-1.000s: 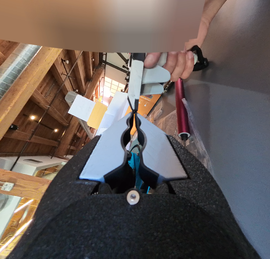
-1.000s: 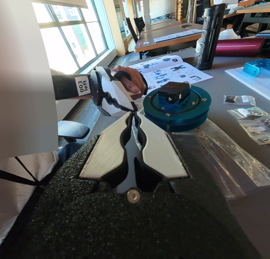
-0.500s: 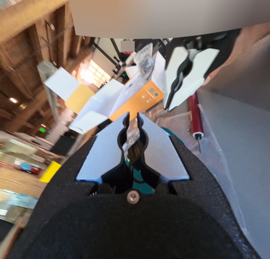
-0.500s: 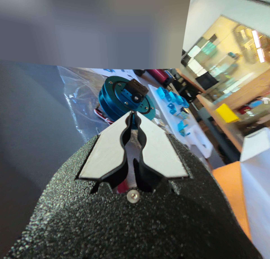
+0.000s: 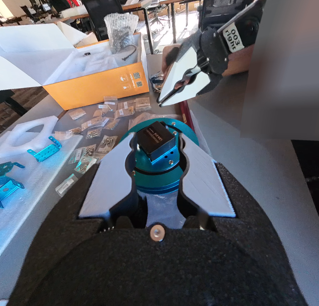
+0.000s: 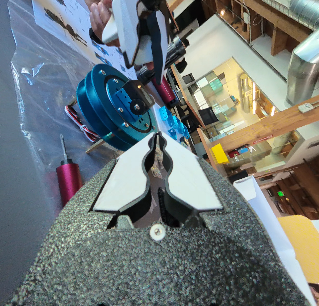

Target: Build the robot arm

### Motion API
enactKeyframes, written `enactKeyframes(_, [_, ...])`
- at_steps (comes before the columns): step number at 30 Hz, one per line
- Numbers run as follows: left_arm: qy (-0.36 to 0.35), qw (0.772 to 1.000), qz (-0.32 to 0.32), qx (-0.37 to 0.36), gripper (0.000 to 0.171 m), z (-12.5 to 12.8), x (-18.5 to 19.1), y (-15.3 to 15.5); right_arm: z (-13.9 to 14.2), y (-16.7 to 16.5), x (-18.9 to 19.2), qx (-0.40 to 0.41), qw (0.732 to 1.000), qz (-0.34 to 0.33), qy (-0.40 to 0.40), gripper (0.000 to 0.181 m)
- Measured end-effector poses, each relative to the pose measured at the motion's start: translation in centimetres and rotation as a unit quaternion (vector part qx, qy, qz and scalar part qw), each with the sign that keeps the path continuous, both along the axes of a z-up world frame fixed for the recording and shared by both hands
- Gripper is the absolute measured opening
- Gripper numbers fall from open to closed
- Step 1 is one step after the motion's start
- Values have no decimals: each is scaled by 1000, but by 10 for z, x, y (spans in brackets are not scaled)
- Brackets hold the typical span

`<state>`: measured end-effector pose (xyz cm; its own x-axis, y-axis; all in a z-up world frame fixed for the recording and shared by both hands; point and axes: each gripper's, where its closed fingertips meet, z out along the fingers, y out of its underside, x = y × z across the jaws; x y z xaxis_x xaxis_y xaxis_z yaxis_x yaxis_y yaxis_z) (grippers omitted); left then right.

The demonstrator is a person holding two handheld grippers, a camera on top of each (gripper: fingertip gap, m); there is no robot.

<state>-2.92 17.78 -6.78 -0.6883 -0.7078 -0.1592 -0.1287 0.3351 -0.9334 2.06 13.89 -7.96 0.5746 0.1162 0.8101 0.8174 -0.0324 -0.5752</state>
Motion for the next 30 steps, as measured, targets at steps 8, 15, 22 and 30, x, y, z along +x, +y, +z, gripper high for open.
enactKeyframes(8, [38,999,-13,-20,51,-15,3,1,-9,6,-4,-18,997,62,42,1])
enactKeyframes(15, [39,998,-6,-39,54,-15,9,3,-9,7,-1,10,996,71,45,1])
enactKeyframes(22, [50,998,-8,-42,57,-24,16,2,-15,9,-18,5,995,93,32,1])
enactKeyframes(30, [43,998,-13,-53,57,-22,13,2,-10,10,-11,9,996,79,51,1])
